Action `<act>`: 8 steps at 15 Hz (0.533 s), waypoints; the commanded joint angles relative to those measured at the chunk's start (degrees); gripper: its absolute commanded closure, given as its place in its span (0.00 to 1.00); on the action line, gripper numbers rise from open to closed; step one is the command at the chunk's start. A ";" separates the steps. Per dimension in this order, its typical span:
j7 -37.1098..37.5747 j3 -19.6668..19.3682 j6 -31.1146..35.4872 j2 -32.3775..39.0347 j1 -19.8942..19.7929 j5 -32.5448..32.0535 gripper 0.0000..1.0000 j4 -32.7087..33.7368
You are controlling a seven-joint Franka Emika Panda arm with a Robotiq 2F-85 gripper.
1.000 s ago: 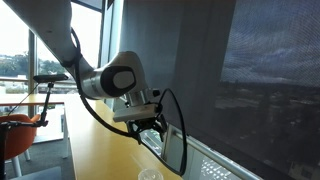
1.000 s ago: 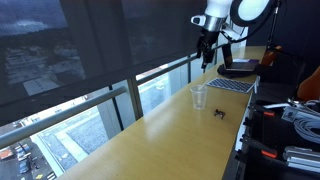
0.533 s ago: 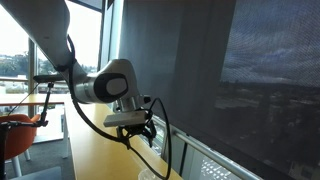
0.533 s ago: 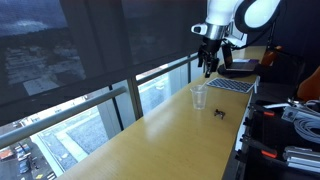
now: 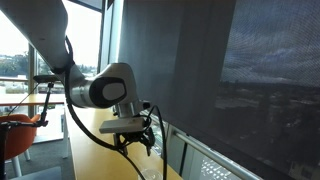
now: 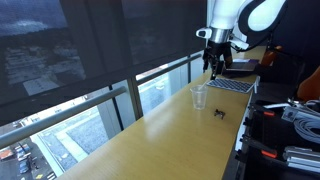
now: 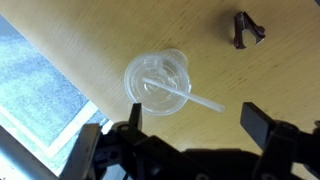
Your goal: Put the straw in the plastic cup
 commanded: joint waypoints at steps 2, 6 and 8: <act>-1.71 -0.59 1.03 -1.03 -0.73 0.63 0.00 -0.45; -1.66 -0.71 0.92 0.11 -0.88 0.97 0.00 1.01; -1.42 -0.82 0.88 0.35 -0.91 0.63 0.00 1.50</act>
